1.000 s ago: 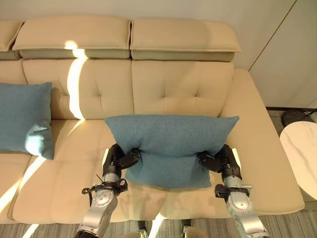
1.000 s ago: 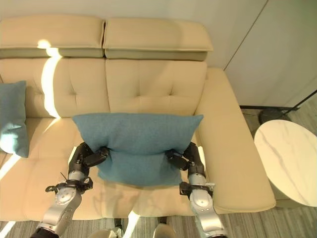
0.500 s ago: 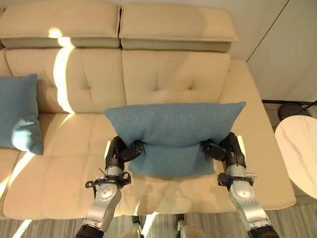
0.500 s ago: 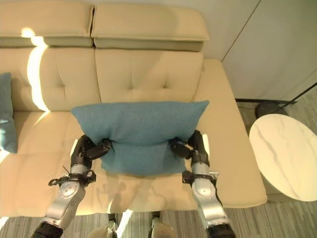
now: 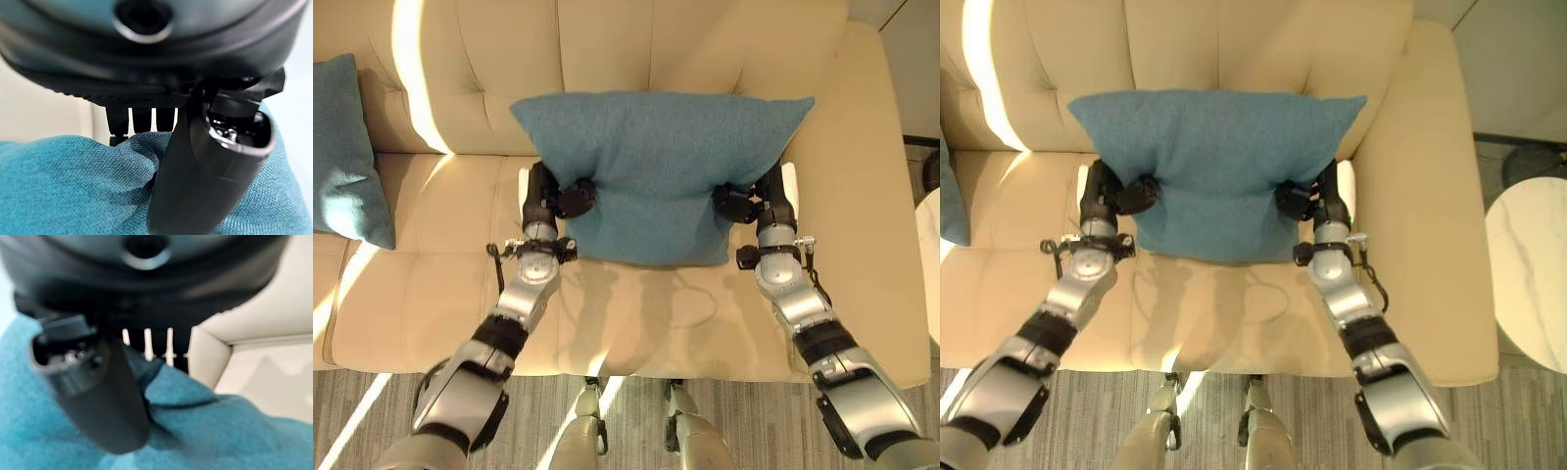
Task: Pick up all the scattered cushions and arrange them neatly on the sofa.
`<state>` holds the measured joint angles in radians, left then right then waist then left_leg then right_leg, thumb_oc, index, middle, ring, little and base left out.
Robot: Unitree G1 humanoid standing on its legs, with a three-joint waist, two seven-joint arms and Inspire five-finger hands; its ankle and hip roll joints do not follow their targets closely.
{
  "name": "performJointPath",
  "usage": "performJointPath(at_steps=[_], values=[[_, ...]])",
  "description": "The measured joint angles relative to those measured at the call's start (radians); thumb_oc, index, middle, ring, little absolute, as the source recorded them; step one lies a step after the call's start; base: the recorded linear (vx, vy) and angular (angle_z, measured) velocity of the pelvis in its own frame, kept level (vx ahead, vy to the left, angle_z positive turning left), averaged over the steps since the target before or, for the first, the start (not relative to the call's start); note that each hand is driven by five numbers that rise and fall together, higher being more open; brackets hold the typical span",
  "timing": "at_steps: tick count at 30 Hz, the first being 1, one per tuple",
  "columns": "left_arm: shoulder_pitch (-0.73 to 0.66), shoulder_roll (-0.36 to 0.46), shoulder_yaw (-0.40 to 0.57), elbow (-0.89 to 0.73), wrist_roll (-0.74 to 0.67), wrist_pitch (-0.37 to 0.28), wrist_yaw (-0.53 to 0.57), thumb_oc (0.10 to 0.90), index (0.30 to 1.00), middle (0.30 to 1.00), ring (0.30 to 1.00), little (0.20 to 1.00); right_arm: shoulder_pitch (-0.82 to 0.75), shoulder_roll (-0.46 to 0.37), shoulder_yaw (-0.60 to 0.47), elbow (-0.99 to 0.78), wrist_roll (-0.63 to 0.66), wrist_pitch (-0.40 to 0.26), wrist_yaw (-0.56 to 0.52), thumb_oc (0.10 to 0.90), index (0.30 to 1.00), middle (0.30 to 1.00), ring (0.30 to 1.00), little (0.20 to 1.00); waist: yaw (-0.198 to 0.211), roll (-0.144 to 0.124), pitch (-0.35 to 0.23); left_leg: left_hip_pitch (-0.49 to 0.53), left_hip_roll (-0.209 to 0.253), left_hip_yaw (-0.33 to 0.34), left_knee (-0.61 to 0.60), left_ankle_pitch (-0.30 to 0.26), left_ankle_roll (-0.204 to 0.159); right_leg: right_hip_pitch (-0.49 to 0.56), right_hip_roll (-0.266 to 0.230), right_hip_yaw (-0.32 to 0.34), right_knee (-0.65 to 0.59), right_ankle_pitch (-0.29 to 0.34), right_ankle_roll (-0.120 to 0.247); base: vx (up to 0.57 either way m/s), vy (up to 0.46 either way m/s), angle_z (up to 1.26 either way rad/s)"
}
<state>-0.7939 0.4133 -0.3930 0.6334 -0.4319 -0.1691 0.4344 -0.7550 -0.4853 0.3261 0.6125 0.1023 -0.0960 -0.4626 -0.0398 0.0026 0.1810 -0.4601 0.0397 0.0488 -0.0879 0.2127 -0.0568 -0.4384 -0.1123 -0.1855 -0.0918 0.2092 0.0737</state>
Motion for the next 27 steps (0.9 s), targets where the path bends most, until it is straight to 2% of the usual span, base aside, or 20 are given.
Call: performJointPath(at_steps=[5,15,18,19,21,22,23,27], values=[[-0.047,0.006,0.000,0.032,0.000,0.000,0.033,0.400,0.300,0.300,0.300,0.300,-0.065,0.000,0.041,0.012,-0.003,0.016,-0.032,0.400,0.300,0.300,0.300,0.300,0.001,0.009,0.005,0.001,0.000,0.014,0.000,0.000,0.000,0.000,-0.001,0.000,0.000,0.000,0.000,-0.01,0.002,0.00],[-0.053,-0.009,0.000,0.031,0.000,-0.004,0.058,0.400,0.300,0.300,0.300,0.300,-0.085,-0.004,0.042,0.013,-0.019,0.020,-0.056,0.400,0.300,0.300,0.300,0.300,0.001,0.009,0.006,-0.001,0.000,0.020,0.000,0.000,0.000,0.000,0.000,0.000,0.000,-0.010,0.013,0.00,0.000,0.00],[-0.073,-0.009,0.000,0.032,0.000,-0.004,0.060,0.400,0.300,0.300,0.300,0.300,-0.111,-0.031,0.060,0.015,-0.049,0.020,-0.073,0.400,0.300,0.300,0.300,0.300,-0.001,0.009,0.007,-0.022,0.005,0.019,0.000,-0.001,-0.001,-0.019,0.004,0.000,0.000,-0.014,0.018,0.01,-0.034,0.02],[-0.078,-0.009,0.000,0.032,0.000,-0.004,0.060,0.430,0.345,0.345,0.345,0.345,-0.117,-0.035,0.060,0.015,-0.057,0.020,-0.075,0.419,0.328,0.328,0.328,0.328,-0.002,0.009,0.007,-0.029,0.006,0.019,0.000,-0.001,-0.001,-0.026,0.005,0.000,0.000,-0.014,0.017,0.00,0.000,0.00],[-0.082,-0.009,-0.001,0.032,0.001,-0.004,0.060,0.585,0.578,0.578,0.578,0.578,-0.123,-0.041,0.060,0.016,-0.064,0.020,-0.077,0.590,0.585,0.585,0.585,0.585,-0.003,0.008,0.008,-0.040,0.005,0.019,0.000,-0.001,-0.001,-0.036,0.005,0.000,0.000,-0.011,0.015,0.00,0.000,0.00],[-0.082,-0.009,-0.002,0.034,0.002,-0.004,0.060,0.668,0.702,0.702,0.702,0.702,-0.129,-0.045,0.073,0.031,-0.072,0.020,-0.082,0.756,0.834,0.834,0.834,0.834,-0.003,0.007,0.008,-0.041,0.004,0.019,0.000,-0.001,0.000,-0.037,0.004,0.000,0.000,-0.011,0.014,0.00,0.000,0.00],[-0.083,-0.006,-0.008,0.036,0.002,-0.004,0.060,0.800,0.900,0.900,0.900,0.900,-0.141,-0.049,0.088,0.056,-0.074,0.022,-0.086,0.800,0.900,0.900,0.900,0.900,-0.004,0.007,0.008,-0.042,0.004,0.019,0.000,-0.001,0.000,-0.037,0.004,0.000,0.000,-0.011,0.014,0.00,0.000,0.00],[-0.138,0.014,-0.041,0.098,0.003,-0.022,0.060,0.800,0.900,0.900,0.900,0.900,-0.246,-0.091,0.175,0.187,-0.096,0.030,-0.085,0.800,0.900,0.900,0.900,0.900,-0.002,0.006,0.009,-0.053,0.004,0.019,0.000,0.000,0.000,-0.049,0.004,-0.002,0.000,-0.011,0.014,0.00,-0.008,0.00]])
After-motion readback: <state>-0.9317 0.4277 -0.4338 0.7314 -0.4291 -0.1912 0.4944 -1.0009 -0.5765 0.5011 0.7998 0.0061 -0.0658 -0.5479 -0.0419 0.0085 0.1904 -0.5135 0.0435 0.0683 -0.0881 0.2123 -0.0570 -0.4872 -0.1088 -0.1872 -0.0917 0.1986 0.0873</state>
